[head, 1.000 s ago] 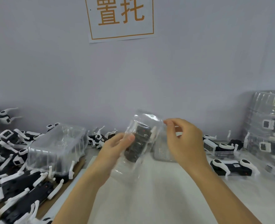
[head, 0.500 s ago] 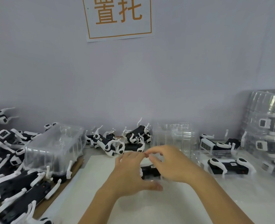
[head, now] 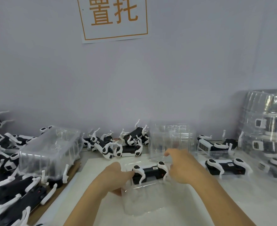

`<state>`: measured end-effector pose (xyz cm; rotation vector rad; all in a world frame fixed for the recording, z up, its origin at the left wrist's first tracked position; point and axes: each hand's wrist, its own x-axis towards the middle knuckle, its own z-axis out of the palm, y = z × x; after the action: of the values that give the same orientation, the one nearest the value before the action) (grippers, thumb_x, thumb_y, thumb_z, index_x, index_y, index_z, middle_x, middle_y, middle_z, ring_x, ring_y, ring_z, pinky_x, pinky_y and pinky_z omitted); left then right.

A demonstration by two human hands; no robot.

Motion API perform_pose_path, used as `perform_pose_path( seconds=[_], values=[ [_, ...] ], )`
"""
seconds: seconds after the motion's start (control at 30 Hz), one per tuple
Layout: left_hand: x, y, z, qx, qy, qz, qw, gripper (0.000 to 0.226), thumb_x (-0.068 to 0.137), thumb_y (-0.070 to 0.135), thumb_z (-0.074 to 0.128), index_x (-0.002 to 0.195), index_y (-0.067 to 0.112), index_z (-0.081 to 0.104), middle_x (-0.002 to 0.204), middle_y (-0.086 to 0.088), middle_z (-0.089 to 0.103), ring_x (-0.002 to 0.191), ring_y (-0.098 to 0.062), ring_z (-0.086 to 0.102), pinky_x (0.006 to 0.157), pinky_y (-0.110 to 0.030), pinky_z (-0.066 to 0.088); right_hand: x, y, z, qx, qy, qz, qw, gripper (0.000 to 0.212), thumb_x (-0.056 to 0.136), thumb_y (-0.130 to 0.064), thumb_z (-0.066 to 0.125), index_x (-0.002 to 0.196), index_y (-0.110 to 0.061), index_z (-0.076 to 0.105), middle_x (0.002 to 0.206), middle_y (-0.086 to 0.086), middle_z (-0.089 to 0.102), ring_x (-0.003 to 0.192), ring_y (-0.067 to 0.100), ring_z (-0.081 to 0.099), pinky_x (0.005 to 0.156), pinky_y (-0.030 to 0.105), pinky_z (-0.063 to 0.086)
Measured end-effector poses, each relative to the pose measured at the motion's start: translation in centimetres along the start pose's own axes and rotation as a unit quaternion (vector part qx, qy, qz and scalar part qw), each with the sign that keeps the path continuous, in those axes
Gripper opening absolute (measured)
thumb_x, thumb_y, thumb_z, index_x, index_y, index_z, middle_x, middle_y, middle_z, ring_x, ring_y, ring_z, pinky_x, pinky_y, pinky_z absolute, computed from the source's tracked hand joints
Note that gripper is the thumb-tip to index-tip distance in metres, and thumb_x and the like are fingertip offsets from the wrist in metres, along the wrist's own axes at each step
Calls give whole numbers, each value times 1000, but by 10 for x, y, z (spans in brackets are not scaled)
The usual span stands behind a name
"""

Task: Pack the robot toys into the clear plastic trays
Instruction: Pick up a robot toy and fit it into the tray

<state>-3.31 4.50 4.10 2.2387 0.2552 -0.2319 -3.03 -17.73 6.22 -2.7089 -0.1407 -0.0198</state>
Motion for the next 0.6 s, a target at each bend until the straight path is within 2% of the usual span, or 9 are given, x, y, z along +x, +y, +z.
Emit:
perform_pose_path(
  seconds=[0.07, 0.17, 0.23, 0.27, 0.33, 0.4, 0.47, 0.53, 0.6],
  values=[
    [-2, 3, -1, -36, 7, 6, 999, 28, 90, 29, 67, 98, 10, 49, 91, -12, 65, 53, -16, 67, 55, -30, 59, 0, -1, -2, 13, 11, -1, 1000, 57, 89, -5, 59, 141, -24, 46, 143, 6, 45, 122, 24, 53, 92, 29, 46],
    [-5, 12, -7, -67, 53, 33, 996, 24, 89, 25, 65, 94, 3, 57, 77, -14, 68, 51, -17, 64, 51, -25, 53, 2, -3, -12, 76, 51, -10, 996, 58, 86, -4, 63, 140, -21, 50, 136, 6, 54, 118, 23, 56, 91, 27, 46],
    [-7, 22, -9, -99, 106, 77, 986, 29, 88, 28, 66, 93, 0, 67, 79, -15, 72, 58, -17, 64, 56, -26, 52, 1, -2, -24, 116, 123, -5, 986, 54, 85, -5, 59, 136, -23, 55, 129, 6, 60, 112, 22, 59, 88, 26, 46],
    [-10, 29, -9, -133, 123, 102, 978, 28, 88, 30, 66, 94, 3, 70, 85, -13, 73, 67, -17, 64, 64, -29, 53, 1, 0, -32, 130, 169, 1, 977, 50, 86, -6, 56, 133, -24, 58, 126, 6, 62, 110, 23, 61, 88, 27, 47],
    [-21, 43, -1, -229, 93, 155, 957, 21, 89, 36, 66, 99, 20, 74, 98, 3, 73, 89, -15, 65, 79, -36, 55, -1, 8, -49, 162, 246, 11, 956, 42, 89, -8, 52, 127, -22, 63, 116, 8, 66, 102, 24, 63, 91, 31, 49],
    [-35, 59, 15, -347, 4, 191, 918, 19, 90, 40, 67, 107, 33, 72, 107, 14, 71, 102, -19, 65, 77, -40, 59, -6, 22, -68, 178, 291, 23, 940, 37, 91, -8, 51, 123, -21, 65, 103, 4, 68, 95, 21, 62, 91, 28, 48],
    [-39, 77, 37, -410, -47, 193, 890, 30, 92, 37, 66, 121, 32, 65, 119, 9, 66, 104, -27, 66, 71, -38, 60, -12, 39, -86, 175, 320, 41, 930, 36, 92, -8, 51, 122, -21, 66, 100, 2, 69, 92, 20, 63, 89, 29, 48],
    [-34, 97, 63, -401, -37, 194, 895, 39, 97, 37, 60, 135, 29, 53, 130, 6, 59, 101, -28, 67, 65, -32, 57, -20, 56, -99, 169, 339, 66, 923, 37, 93, -5, 52, 123, -20, 66, 105, 4, 70, 87, 21, 65, 87, 34, 53],
    [-30, 115, 89, -375, -39, 202, 904, 42, 102, 36, 49, 143, 26, 44, 135, 3, 55, 101, -26, 66, 63, -28, 55, -26, 71, -107, 159, 349, 95, 919, 40, 91, -1, 55, 125, -19, 66, 105, 5, 71, 77, 19, 65, 76, 31, 54]
  ],
)
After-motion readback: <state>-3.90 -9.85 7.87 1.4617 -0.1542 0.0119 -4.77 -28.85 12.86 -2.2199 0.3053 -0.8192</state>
